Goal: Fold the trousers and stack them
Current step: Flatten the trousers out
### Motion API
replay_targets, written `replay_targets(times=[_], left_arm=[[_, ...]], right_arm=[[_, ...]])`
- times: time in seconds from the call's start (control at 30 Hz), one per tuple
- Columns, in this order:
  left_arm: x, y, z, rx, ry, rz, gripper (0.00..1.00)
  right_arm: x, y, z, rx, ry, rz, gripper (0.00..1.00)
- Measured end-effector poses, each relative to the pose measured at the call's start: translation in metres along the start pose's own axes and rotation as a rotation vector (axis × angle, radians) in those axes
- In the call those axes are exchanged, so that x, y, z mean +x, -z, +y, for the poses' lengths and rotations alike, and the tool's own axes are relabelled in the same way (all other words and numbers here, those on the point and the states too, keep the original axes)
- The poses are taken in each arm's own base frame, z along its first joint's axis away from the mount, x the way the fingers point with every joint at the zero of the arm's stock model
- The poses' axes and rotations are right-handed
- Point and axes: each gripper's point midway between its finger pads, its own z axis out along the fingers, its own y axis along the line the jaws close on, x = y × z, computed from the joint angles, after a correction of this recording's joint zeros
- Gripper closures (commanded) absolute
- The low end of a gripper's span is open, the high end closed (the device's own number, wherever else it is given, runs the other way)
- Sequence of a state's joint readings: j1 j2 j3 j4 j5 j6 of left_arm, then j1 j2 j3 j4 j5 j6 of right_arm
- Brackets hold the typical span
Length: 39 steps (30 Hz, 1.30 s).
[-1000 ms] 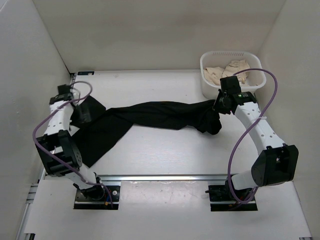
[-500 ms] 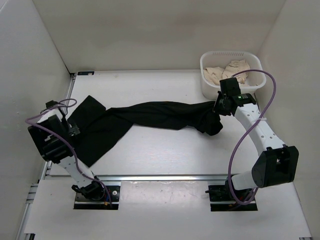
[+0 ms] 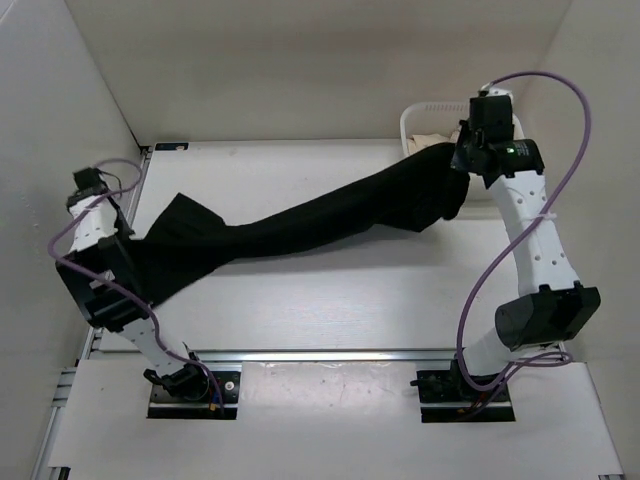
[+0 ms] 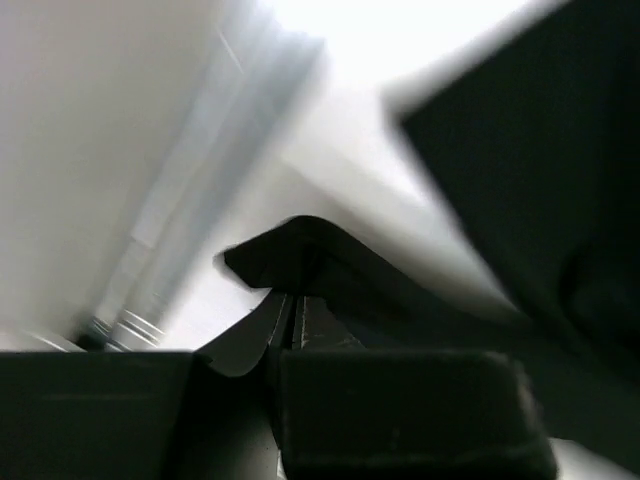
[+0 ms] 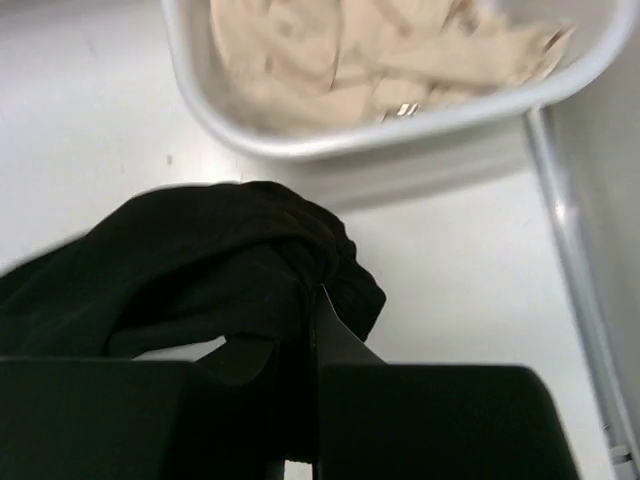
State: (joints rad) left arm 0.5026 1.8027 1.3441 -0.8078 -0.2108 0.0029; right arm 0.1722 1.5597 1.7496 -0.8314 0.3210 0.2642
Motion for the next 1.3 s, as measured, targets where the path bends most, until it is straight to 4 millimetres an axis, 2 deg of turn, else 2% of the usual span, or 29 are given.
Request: replay_targets(times=[0.07,0.13,0.2,0.23,0.3,0.37,0.47,0.5,0.53,0.63,0.73,0.8,0.9,0.97,1.07,1.13,1.17,1.2,1.23,1.3], left_arm=[[-0.043,0.037,0.013,-0.017,0.040,-0.159,0.86],[-0.069,0.076,0.024,-0.037,0.073,-0.295,0.86],[-0.079,0.110,0.036,-0.061,0.102,-0.396,0.86],[-0.078,0.122,0.040,-0.069,0.113,-0.430,0.86],[-0.070,0.130,0.046,-0.082,0.125,-0.445,0.86],[-0.053,0.121,0.052,-0.096,0.136,-0.415,0.86],[-0.019,0.091,0.058,-0.118,0.140,-0.310,0.86],[0.003,0.075,0.059,-0.124,0.139,-0.245,0.86],[0.016,0.065,0.061,-0.129,0.142,-0.209,0.86],[0.058,0.042,0.065,-0.144,0.155,-0.108,0.86],[0.087,0.031,0.070,-0.156,0.171,-0.041,0.86],[0.092,0.029,0.073,-0.162,0.179,-0.031,0.86],[0.084,0.033,0.075,-0.165,0.185,-0.055,0.86],[0.070,0.039,0.078,-0.167,0.192,-0.091,0.86],[0.043,0.053,0.084,-0.173,0.210,-0.167,0.86],[0.030,0.059,0.087,-0.174,0.219,-0.208,0.86],[0.028,0.059,0.087,-0.173,0.220,-0.216,0.86],[0.029,0.059,0.087,-0.174,0.221,-0.216,0.86],[0.030,0.058,0.087,-0.174,0.221,-0.215,0.86],[0.037,0.053,0.086,-0.175,0.221,-0.203,0.86]], right_arm=[[-0.021,0.016,-0.012,0.031,0.004,-0.071,1.00],[-0.024,0.028,-0.023,0.059,0.011,-0.095,1.00],[-0.016,0.038,-0.035,0.095,0.021,-0.102,1.00],[-0.005,0.041,-0.042,0.113,0.024,-0.095,1.00],[0.023,0.045,-0.055,0.151,0.032,-0.051,1.00],[0.055,0.042,-0.069,0.188,0.026,0.006,0.97],[0.109,0.035,-0.088,0.242,0.010,0.118,0.89],[0.135,0.033,-0.094,0.261,0.008,0.176,0.89],[0.152,0.030,-0.097,0.274,0.002,0.214,0.89],[0.209,0.025,-0.103,0.301,-0.019,0.341,0.91],[0.244,0.025,-0.107,0.321,-0.033,0.429,0.98],[0.245,0.025,-0.107,0.323,-0.040,0.432,1.00],[0.224,0.023,-0.102,0.308,-0.037,0.390,1.00],[0.188,0.018,-0.095,0.288,-0.027,0.339,1.00],[0.118,0.008,-0.079,0.244,-0.028,0.210,0.99],[0.085,0.007,-0.071,0.215,-0.039,0.125,0.80],[0.079,0.010,-0.070,0.206,-0.045,0.100,0.69],[0.081,0.012,-0.070,0.201,-0.051,0.092,0.39],[0.088,0.013,-0.071,0.201,-0.067,0.086,0.27],[0.126,0.019,-0.080,0.221,-0.077,0.143,0.12]])
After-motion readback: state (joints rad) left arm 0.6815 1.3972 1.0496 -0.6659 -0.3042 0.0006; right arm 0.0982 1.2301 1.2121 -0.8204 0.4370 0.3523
